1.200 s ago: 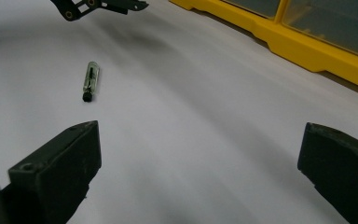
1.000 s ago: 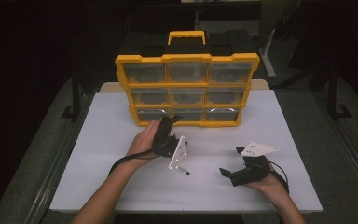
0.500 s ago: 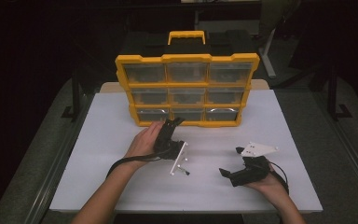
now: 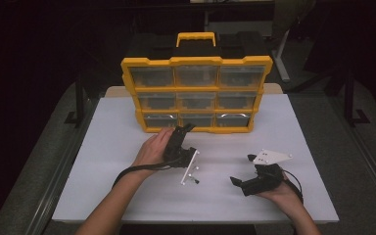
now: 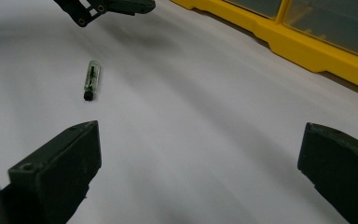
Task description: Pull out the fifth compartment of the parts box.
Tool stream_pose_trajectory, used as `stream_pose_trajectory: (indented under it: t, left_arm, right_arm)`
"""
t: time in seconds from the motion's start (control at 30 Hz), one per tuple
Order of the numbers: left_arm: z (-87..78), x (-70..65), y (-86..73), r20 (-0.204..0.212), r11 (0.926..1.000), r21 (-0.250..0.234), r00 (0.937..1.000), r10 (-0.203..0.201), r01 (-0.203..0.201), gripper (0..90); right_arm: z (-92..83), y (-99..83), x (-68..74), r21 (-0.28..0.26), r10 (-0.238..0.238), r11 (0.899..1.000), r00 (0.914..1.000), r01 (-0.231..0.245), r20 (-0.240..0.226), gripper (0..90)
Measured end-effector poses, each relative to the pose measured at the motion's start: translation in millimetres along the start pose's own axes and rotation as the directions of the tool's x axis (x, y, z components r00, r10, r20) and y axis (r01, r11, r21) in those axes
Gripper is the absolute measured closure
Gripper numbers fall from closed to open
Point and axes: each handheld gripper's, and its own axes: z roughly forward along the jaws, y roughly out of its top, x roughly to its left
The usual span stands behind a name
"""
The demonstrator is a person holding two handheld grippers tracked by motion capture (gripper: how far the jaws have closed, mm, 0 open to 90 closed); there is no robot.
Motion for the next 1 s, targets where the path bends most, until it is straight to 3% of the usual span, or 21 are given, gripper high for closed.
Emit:
stream_pose_trajectory:
  t: [0.33,1.0]
  left_arm:
    - [2.2,8.4,3.9,-0.029,0.9999,0.010,0.9996,-0.005,0.005,1.9]
    - [9.5,33.6,11.3,-0.067,0.9996,-0.002,0.9974,0.026,-0.026,1.9]
  right_arm:
    - [0.0,0.0,-0.2,-0.005,0.009,1.000,1.0000,-0.009,-0.001,0.0]
    - [0.1,-0.7,-2.6,-0.009,0.009,1.000,0.9999,-0.010,-0.006,0.0]
